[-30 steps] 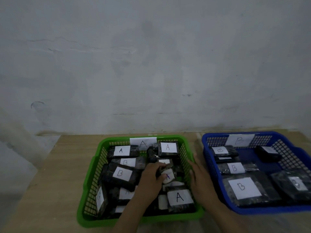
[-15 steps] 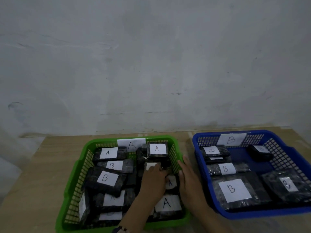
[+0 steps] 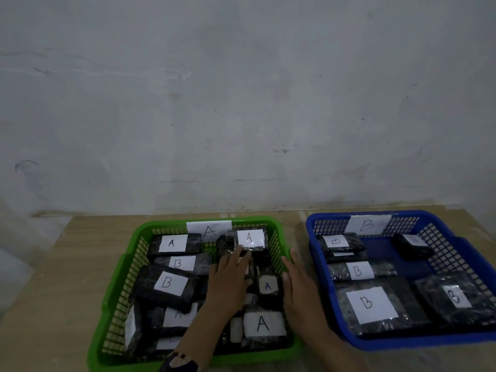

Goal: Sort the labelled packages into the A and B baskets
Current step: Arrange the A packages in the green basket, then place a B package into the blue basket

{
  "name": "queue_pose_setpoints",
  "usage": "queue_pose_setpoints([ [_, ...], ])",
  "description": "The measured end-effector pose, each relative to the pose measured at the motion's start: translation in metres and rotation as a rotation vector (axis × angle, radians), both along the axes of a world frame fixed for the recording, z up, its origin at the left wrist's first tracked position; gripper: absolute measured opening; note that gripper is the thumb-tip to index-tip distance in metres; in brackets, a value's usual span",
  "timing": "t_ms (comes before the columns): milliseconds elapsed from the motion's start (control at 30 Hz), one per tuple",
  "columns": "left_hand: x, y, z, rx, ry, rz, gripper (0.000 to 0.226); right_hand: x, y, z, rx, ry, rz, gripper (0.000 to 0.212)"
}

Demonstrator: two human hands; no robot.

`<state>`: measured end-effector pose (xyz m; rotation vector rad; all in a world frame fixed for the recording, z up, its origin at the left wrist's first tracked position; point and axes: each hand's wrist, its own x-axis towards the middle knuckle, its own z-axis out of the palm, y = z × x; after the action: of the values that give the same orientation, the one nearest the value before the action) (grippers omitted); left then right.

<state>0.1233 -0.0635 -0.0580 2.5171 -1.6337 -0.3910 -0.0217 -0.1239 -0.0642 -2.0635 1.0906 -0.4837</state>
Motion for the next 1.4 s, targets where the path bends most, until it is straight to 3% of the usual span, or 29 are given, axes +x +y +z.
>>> queue_pose_setpoints([
  [200,0.011,0.007,-0.004,0.059,-0.087,-0.005,0.061,0.001,0.001,0.003,-0.007,0.005,-0.021,0.041],
  [400,0.018,0.015,0.001,-0.121,0.265,0.053,0.055,0.0,0.001,0.002,0.003,0.011,-0.027,0.041],
  [567,0.011,0.023,0.005,0.005,0.458,-0.081,0.057,0.001,0.001,0.002,0.006,-0.004,-0.026,0.041],
  [700,0.004,0.019,0.007,-0.021,0.554,-0.004,0.047,0.002,0.001,0.003,-0.006,0.008,-0.028,0.042],
  [833,0.0,0.023,0.01,-0.163,0.509,0.022,0.042,0.001,0.001,0.0,-0.042,0.072,-0.037,0.046],
  [967,0.006,0.031,0.02,-0.352,0.393,0.079,0.037,0.0,0.003,0.001,-0.155,0.181,0.0,0.104],
  [1000,0.008,0.036,0.024,-0.395,0.351,0.093,0.035,0.0,0.004,0.003,-0.184,0.23,0.022,0.111],
  [1200,0.033,0.085,0.037,-0.577,0.202,0.193,0.035,0.011,0.025,0.02,-0.252,0.316,0.086,0.109],
  [1400,0.059,0.138,0.04,-0.616,0.075,0.361,0.032,0.045,0.055,0.018,-0.234,0.16,0.117,0.105],
])
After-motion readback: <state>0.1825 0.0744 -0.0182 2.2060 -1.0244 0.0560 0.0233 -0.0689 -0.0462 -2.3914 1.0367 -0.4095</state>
